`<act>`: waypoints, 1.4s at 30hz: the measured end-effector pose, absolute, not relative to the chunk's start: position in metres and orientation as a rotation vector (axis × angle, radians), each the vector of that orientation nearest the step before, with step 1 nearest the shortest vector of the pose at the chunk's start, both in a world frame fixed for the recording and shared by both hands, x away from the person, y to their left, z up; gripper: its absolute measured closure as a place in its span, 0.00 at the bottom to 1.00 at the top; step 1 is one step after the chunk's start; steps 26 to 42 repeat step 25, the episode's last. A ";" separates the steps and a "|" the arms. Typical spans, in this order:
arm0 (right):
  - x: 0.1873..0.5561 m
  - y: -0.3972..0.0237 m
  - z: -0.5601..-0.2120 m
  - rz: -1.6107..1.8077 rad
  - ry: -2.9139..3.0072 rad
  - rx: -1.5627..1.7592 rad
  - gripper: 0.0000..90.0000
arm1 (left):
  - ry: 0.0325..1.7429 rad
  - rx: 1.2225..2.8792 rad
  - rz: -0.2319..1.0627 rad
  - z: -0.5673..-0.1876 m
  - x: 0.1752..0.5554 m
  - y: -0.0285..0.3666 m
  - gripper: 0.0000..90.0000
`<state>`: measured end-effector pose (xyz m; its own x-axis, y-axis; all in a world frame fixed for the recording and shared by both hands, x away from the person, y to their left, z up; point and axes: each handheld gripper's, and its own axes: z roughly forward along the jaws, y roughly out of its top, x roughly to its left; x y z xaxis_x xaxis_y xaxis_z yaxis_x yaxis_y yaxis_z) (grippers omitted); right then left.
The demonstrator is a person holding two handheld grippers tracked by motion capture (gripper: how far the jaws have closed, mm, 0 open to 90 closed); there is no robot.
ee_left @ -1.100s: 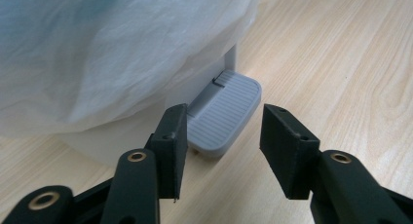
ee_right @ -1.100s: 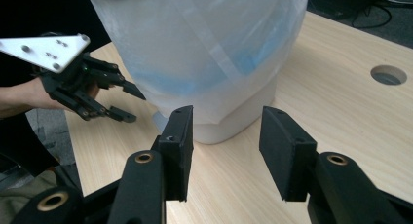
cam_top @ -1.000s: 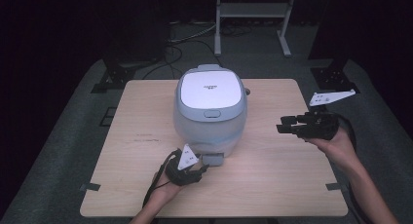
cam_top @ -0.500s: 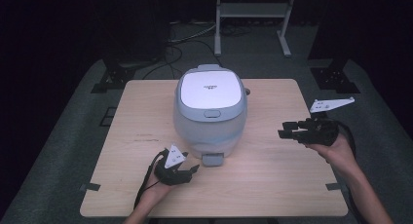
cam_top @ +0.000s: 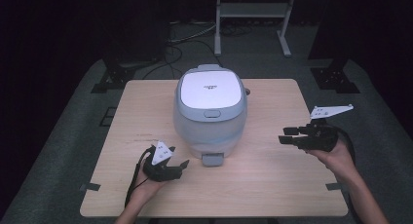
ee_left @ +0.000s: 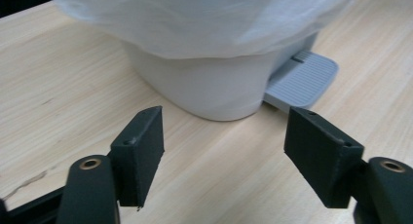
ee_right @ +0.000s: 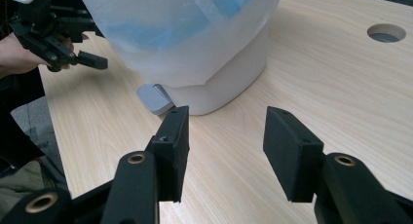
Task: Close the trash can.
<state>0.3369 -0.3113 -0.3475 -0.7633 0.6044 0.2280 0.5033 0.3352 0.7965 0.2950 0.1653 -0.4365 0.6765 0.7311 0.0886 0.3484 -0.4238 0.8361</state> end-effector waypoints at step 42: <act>0.330 -0.308 -0.386 1.385 2.495 1.084 0.48 | 0.958 1.992 0.605 -0.449 0.294 0.199 0.25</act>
